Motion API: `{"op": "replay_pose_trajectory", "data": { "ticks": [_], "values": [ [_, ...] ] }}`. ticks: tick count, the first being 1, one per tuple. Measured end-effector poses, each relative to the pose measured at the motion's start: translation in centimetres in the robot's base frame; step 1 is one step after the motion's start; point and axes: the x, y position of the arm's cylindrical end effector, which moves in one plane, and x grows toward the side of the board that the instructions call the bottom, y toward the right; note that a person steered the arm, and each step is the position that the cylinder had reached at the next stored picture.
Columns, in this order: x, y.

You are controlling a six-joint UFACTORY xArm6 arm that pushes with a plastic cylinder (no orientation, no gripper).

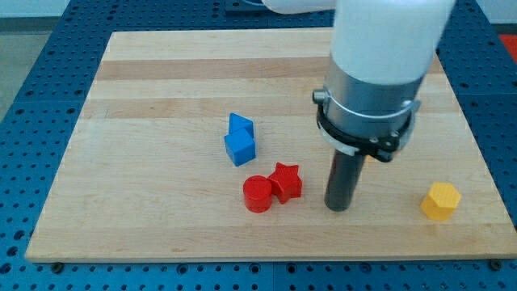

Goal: Push the yellow hexagon closer to the yellow heart

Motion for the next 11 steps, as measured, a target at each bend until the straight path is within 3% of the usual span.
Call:
{"op": "replay_pose_trajectory", "data": {
  "ticks": [2, 4, 11],
  "values": [
    [4.2, 6.4],
    [3.9, 14.4],
    [-4.9, 10.1]
  ]
}}
